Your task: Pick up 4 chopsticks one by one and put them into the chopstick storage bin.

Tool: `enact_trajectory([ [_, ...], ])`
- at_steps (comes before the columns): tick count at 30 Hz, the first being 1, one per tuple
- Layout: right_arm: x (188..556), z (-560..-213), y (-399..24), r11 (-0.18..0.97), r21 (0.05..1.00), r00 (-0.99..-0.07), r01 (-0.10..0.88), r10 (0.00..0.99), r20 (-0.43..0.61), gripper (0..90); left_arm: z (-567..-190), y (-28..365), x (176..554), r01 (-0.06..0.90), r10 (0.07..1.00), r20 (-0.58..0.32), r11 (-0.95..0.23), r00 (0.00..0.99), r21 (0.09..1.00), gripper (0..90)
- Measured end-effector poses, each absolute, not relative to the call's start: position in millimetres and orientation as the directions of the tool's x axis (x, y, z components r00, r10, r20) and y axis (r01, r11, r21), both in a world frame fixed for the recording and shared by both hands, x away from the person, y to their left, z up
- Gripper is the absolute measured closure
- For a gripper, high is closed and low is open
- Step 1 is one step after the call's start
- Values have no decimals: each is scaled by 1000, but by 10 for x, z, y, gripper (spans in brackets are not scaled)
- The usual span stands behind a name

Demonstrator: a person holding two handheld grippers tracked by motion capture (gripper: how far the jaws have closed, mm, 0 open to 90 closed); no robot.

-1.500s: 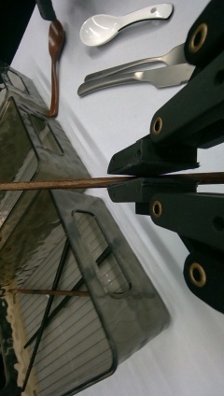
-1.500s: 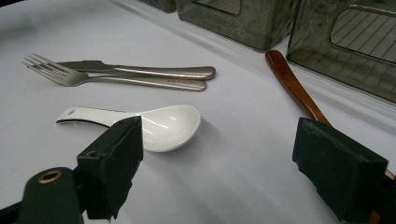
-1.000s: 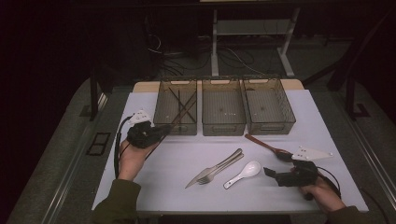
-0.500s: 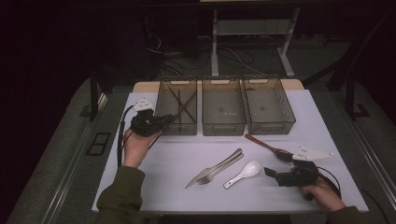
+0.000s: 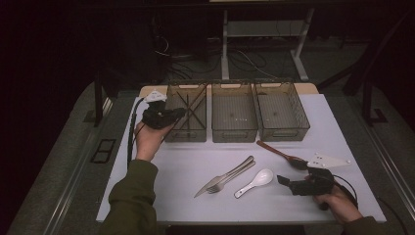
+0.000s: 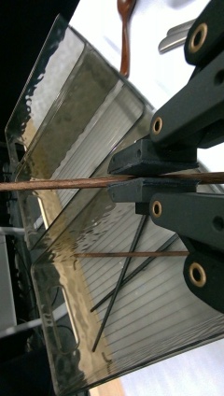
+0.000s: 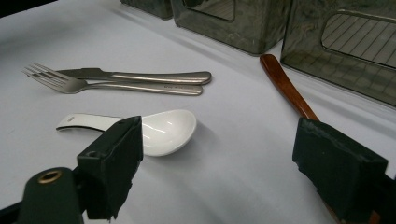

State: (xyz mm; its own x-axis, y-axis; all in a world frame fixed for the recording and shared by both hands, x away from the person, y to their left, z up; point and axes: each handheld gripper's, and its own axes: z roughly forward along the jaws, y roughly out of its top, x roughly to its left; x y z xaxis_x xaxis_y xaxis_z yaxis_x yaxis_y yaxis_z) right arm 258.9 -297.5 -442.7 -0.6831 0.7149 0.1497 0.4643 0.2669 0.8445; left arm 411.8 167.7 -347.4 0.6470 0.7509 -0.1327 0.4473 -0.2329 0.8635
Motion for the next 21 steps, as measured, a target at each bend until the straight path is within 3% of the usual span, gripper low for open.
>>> enact_trajectory([
  [21,2589,-4424,-2982,264,846,-686,463,711,154,160,-3483,1634,4671,469,808,-101,-230,581,853,840],
])
